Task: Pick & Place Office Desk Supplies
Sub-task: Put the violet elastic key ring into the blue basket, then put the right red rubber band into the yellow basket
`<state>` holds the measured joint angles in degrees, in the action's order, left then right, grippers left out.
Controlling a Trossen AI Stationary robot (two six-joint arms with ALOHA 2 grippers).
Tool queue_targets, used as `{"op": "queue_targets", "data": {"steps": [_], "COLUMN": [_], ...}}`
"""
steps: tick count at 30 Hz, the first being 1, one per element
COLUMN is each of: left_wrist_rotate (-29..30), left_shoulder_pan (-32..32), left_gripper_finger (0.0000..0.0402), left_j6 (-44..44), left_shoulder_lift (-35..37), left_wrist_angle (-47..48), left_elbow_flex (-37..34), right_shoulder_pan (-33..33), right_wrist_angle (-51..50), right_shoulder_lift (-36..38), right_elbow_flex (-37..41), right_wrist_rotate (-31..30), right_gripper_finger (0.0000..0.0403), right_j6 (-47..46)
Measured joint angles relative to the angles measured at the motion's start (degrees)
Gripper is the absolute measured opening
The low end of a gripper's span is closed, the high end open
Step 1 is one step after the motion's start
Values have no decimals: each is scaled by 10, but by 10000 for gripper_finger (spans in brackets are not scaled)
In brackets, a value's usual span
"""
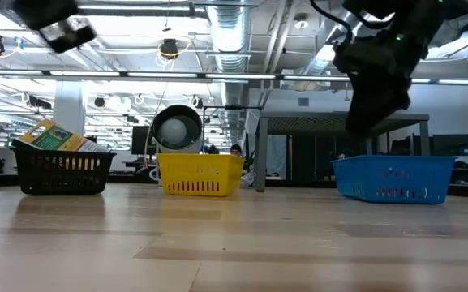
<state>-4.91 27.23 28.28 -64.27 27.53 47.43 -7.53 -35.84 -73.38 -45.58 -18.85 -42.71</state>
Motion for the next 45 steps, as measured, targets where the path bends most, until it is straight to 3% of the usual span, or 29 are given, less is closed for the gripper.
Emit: {"op": "queue_targets", "data": {"steps": [3,12,26,32,45], "left_wrist_rotate": [-8,-56,-28,31,17], "left_shoulder_pan": [30,89,88,89,117], "left_gripper_finger": [152,152,152,152,152], "left_j6": [70,238,294,316,320], "left_shoulder_lift": [-51,-168,-283,-286,-286], "left_wrist_angle": [53,72,79,84,84], "left_elbow_flex": [20,23,23,23,23], "right_shoulder_pan": [0,-24,-57,-60,-59], "right_wrist_angle": [26,65,63,66,65], "right_shoulder_lift": [0,0,0,0,0], "right_elbow_flex": [0,0,0,0,0], "right_wrist_rotate": [9,25,24,23,23], "right_gripper_finger": [148,143,143,143,143], "right_j6": [13,43,43,52,67]}}
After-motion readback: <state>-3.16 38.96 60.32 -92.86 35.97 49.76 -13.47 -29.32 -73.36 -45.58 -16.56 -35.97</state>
